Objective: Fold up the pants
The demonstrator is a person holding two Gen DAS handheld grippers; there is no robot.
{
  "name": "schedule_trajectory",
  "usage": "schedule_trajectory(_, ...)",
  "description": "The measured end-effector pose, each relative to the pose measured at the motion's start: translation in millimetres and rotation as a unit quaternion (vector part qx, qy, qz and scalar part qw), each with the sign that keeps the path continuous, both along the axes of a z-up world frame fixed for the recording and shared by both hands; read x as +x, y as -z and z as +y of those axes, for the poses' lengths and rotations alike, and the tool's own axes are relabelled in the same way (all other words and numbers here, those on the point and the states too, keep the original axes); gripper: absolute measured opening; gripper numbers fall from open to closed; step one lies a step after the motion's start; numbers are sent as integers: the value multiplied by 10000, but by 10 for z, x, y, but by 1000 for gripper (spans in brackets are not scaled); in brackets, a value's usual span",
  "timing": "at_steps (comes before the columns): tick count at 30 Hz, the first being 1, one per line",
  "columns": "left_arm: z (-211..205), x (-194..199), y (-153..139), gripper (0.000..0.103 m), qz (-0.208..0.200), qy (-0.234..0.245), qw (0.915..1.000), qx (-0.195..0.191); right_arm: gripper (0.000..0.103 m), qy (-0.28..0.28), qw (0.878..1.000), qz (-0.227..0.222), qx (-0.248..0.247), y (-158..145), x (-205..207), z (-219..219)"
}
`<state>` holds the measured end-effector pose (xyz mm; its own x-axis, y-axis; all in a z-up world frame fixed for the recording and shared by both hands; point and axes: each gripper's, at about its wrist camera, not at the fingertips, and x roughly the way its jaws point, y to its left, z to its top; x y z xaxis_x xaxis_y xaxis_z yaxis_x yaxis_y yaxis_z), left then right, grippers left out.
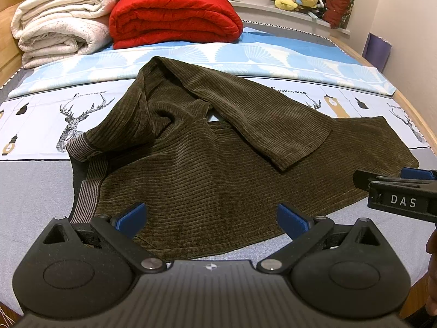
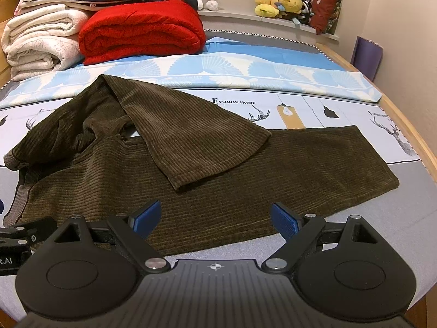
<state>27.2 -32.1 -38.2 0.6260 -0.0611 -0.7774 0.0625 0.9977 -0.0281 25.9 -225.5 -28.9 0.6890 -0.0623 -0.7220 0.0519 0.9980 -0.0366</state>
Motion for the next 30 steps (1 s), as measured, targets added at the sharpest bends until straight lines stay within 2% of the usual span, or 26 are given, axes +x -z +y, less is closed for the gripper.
schedule_trajectory(9,-8,-6,12,102,-1,8,10000,-4,89,13,9999,22,-120,81,-33,-39)
schedule_trajectory(12,-13,-11,18,98,8,33,10000,-12,89,32,9993,109,-350,72,-37,-34)
schedule_trajectory(13,-13,-12,22,97,13,41,10000,-14,89,59,9975,239,-661,40,-27,-7)
schedule_trajectory(15,-10,-14,15,85,10,87,10000,-21,89,62,9978,257,-600,31,-23,-18)
schedule_trajectory(18,42,-24,-16,53,-28,148,9998,-96,82,70,9996,111,-265,-1,7,-70)
schedule_trajectory(19,80,-20,-35,35,-14,204,9997,-165,75,64,9999,11,-101,-10,17,-103)
schedule_trajectory(20,131,-2,-62,27,29,278,9994,-217,61,67,9999,-79,-21,-32,29,-147)
schedule_trajectory(21,187,28,-94,25,61,342,9991,-245,53,70,9998,-159,61,-60,50,-210)
schedule_trajectory(22,276,77,-133,19,93,407,9988,-252,38,98,9996,-208,155,-86,85,-287)
schedule_trajectory(23,358,129,-163,18,114,463,9986,-215,33,137,9993,-220,285,-100,130,-374)
schedule_trajectory(25,562,267,-199,18,159,563,9983,9,32,316,9982,-177,476,-107,242,-590)
schedule_trajectory(27,857,431,-158,18,286,454,9984,197,32,578,9964,32,614,-40,383,-808)
schedule_trajectory(29,1237,569,15,18,500,92,9985,192,32,805,9935,262,767,68,525,-1029)
schedule_trajectory(30,1443,627,156,18,761,-196,9968,122,32,894,9913,452,857,146,601,-1134)
